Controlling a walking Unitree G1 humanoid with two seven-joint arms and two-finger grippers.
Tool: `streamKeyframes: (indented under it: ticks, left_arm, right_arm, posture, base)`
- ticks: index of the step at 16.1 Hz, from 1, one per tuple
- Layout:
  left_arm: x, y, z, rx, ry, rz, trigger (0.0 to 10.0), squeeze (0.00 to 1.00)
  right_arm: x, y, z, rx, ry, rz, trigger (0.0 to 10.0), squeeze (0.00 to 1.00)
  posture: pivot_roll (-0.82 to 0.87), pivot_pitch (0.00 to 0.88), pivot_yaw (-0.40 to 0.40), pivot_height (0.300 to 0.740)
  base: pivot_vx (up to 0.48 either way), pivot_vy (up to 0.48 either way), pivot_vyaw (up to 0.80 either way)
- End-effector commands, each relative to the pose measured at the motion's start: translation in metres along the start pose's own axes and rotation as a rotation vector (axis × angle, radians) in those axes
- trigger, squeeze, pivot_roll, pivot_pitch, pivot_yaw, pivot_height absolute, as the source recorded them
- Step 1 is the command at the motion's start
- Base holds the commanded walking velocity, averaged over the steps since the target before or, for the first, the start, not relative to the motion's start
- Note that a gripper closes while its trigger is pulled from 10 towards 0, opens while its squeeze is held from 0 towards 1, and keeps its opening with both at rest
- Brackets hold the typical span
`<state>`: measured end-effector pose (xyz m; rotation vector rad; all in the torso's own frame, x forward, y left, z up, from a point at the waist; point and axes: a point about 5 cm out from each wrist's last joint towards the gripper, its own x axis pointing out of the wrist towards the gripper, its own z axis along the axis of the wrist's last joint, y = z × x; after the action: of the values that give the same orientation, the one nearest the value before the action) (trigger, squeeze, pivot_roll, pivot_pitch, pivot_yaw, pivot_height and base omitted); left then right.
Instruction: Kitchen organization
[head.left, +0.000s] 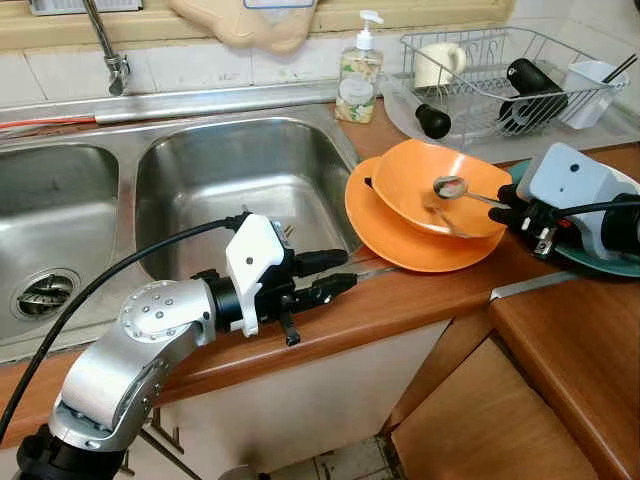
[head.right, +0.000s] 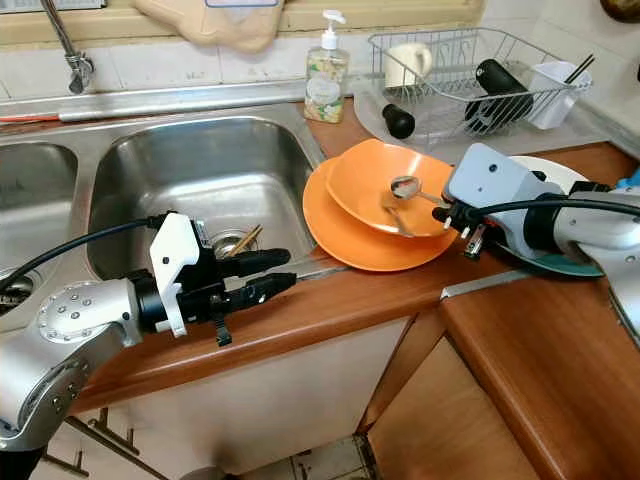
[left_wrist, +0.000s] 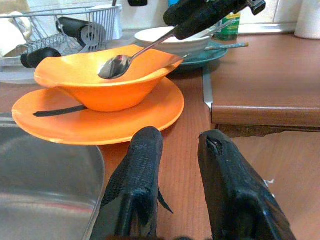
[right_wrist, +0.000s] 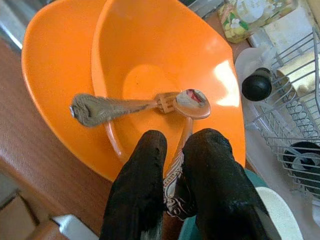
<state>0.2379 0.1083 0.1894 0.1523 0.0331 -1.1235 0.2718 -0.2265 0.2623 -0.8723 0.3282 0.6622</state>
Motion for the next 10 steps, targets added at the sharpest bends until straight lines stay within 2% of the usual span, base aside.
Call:
streamKeyframes:
  ticks: [1, 2, 4, 6, 8, 10]
  left_arm:
    - [0.001, -0.003, 0.003, 0.017, 0.001, -0.018, 10.0, 0.00]
    - [0.003, -0.005, 0.003, 0.021, -0.005, -0.023, 10.0, 0.00]
    - [0.007, -0.005, 0.004, 0.024, -0.020, -0.022, 10.0, 0.00]
    - [0.017, -0.007, 0.006, 0.043, -0.038, -0.009, 10.0, 0.00]
    - [0.022, -0.005, 0.006, 0.064, -0.045, 0.015, 10.0, 0.00]
    - [0.026, 0.006, 0.010, 0.133, -0.066, 0.080, 10.0, 0.00]
  right_arm:
    - [-0.005, -0.006, 0.004, -0.042, 0.004, -0.017, 10.0, 0.00]
    - [-0.009, -0.013, 0.008, -0.009, -0.030, -0.071, 10.0, 0.00]
    - [-0.010, -0.012, 0.013, 0.024, -0.101, -0.104, 10.0, 0.00]
    - [-0.005, -0.001, 0.018, 0.100, -0.187, -0.161, 10.0, 0.00]
    - [0.002, 0.009, 0.018, 0.152, -0.220, -0.159, 10.0, 0.00]
    - [0.010, 0.019, 0.020, 0.171, -0.249, -0.143, 10.0, 0.00]
  posture:
    - [-0.18, 0.000, -0.026, 0.740]
    - [-0.19, 0.000, -0.014, 0.740]
    - [-0.21, 0.000, 0.010, 0.740]
    - [-0.22, 0.000, 0.039, 0.740]
    - [-0.22, 0.000, 0.062, 0.740]
    - [-0.25, 0.000, 0.086, 0.740]
  base:
    - [0.000, 0.000, 0.00]
    - [0.000, 0.000, 0.00]
    - [0.000, 0.000, 0.00]
    - [0.000, 0.000, 0.00]
    - [0.000, 0.000, 0.00]
    - [0.000, 0.000, 0.00]
